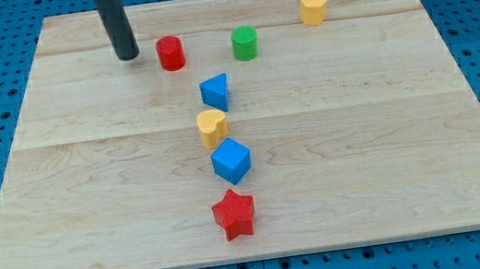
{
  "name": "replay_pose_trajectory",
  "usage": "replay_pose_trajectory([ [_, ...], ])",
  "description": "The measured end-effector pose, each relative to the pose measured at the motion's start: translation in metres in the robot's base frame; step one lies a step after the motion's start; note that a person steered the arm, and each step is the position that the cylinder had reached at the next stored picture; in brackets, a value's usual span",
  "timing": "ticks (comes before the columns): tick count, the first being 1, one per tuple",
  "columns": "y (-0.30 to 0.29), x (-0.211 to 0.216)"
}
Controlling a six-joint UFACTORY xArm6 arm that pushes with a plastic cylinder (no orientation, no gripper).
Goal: Move the red circle above the blue triangle
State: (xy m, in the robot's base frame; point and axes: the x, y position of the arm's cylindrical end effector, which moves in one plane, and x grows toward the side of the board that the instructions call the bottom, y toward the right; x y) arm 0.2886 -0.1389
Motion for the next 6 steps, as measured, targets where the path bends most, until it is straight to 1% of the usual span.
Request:
replay_pose_trajectory([
  [1,0.043,-0.001],
  [2,0.080,0.028],
  [3,0.105,0.043],
  [5,0.106,0.010],
  [6,0.151,0.012],
])
